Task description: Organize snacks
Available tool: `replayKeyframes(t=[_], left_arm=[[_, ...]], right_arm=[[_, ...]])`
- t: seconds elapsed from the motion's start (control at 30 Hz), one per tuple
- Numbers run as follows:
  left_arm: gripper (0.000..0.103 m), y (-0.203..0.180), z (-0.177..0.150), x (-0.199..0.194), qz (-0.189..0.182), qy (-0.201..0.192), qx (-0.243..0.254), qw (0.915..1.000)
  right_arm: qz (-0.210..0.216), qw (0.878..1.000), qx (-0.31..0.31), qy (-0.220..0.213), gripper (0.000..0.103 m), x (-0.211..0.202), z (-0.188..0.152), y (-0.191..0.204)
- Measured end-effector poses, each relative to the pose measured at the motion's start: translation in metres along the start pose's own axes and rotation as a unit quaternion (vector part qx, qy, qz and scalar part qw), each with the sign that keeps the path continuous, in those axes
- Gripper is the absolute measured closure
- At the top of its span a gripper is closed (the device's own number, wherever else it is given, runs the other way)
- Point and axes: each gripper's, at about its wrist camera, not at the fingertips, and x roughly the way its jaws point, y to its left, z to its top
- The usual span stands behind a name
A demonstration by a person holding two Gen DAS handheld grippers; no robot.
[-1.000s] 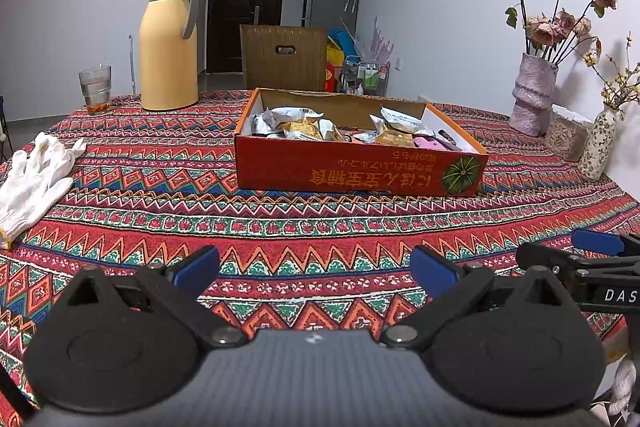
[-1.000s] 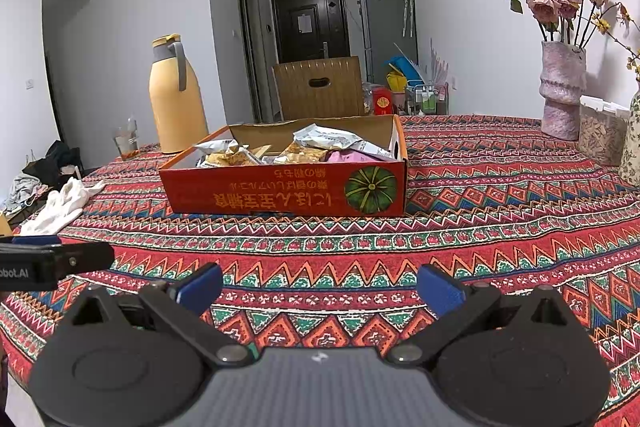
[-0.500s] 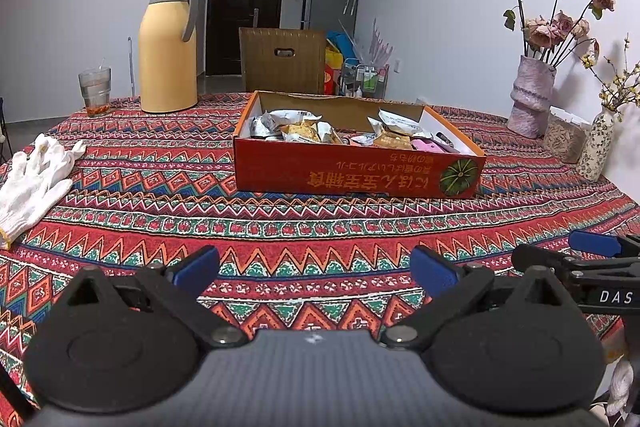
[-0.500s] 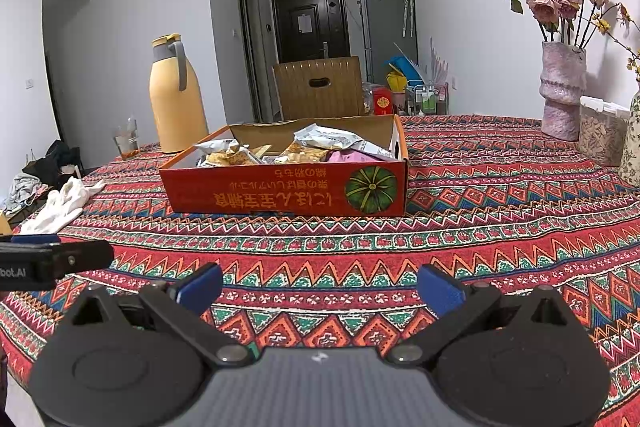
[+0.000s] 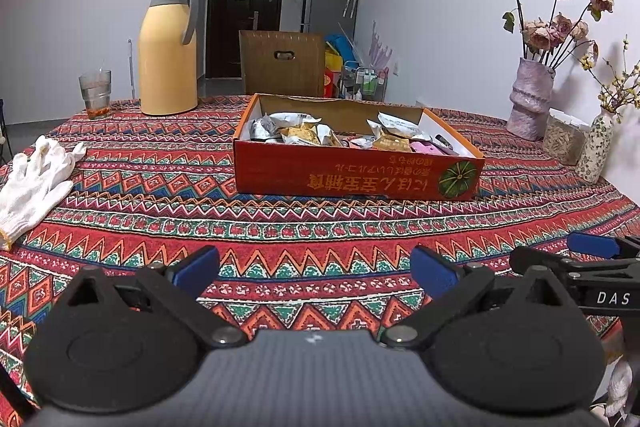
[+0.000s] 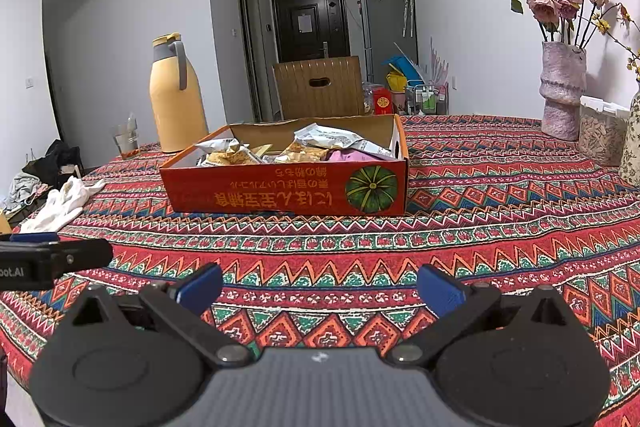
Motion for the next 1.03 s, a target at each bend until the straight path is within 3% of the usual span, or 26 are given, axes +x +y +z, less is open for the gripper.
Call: replayKeyframes(t=[1.03], left_arm=[[0.0,0.0017,-0.0017,0.0033,-0.008,0.004,-0.005,0.9999]], right_arm=[[0.0,1.0,0.001,0.003,0.0,-0.001,-0.0042,-0.0011]])
